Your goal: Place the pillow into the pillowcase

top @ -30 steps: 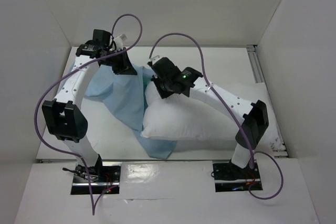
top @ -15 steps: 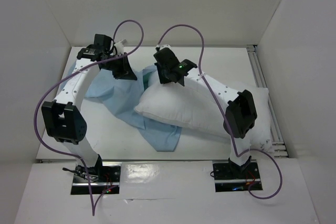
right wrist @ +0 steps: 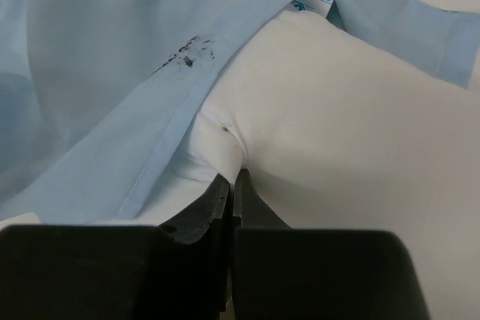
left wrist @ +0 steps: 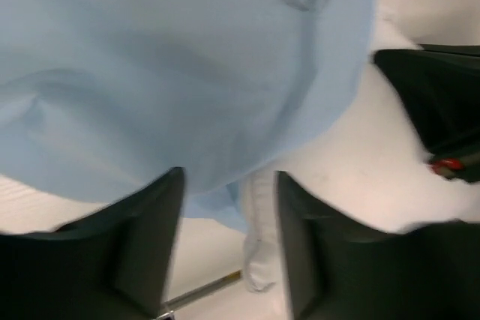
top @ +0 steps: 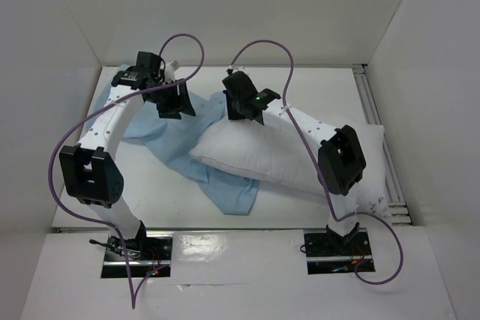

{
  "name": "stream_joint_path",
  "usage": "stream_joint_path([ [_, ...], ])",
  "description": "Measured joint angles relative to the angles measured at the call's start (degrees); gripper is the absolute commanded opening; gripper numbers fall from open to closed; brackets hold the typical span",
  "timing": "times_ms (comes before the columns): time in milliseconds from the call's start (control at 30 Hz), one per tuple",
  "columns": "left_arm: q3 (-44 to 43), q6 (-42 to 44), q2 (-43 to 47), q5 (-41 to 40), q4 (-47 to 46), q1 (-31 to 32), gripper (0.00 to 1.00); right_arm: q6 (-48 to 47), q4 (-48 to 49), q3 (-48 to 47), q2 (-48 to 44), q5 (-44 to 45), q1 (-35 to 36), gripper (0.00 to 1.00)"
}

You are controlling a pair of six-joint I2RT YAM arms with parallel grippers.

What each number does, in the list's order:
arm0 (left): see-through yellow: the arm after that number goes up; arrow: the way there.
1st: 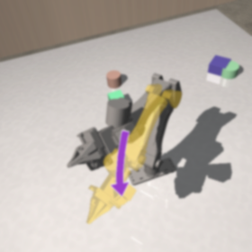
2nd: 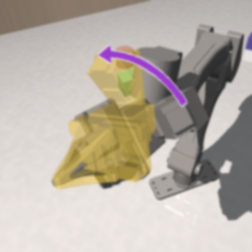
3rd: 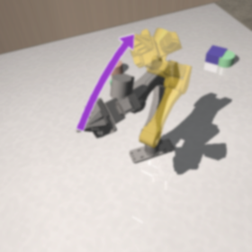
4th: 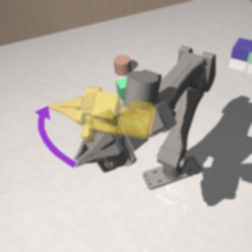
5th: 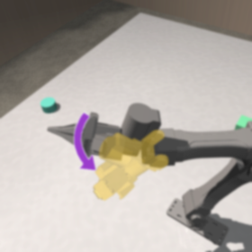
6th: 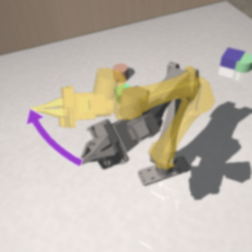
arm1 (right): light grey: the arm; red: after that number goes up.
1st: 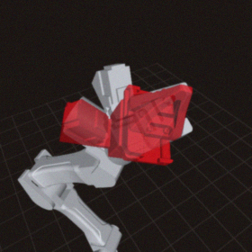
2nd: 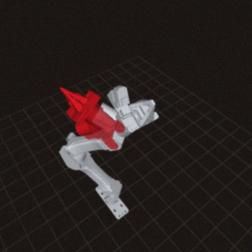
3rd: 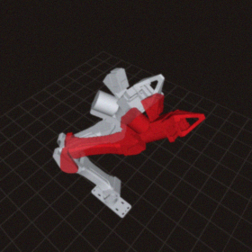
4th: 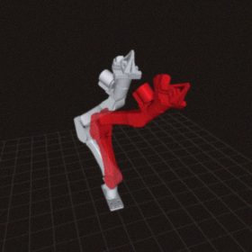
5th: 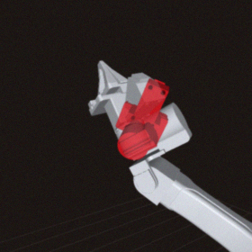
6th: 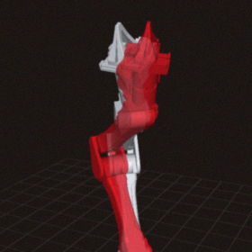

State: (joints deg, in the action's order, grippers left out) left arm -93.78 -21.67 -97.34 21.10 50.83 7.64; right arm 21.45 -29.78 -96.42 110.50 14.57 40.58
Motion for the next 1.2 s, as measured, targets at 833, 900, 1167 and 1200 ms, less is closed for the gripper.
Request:
stream_joint_path([
  [833,20.50,-7.78,-1.97,11.10,-22.14,5.46,0.52,0.15,2.01,1.75,0.00,-2.80,-1.68,0.00],
  [900,20.50,-9.07,-3.19,11.41,-23.34,5.57,0.00,0.15,2.25,1.99,0.00,-2.84,-1.86,0.00],
  [1167,18.93,-9.86,-1.92,6.88,-23.15,5.60,0.00,0.15,3.63,2.29,0.00,-2.80,-2.34,0.00],
  [1200,18.93,-9.79,-0.87,6.34,-22.51,5.33,0.00,0.17,3.72,2.36,0.00,-2.84,-2.32,0.00],
])
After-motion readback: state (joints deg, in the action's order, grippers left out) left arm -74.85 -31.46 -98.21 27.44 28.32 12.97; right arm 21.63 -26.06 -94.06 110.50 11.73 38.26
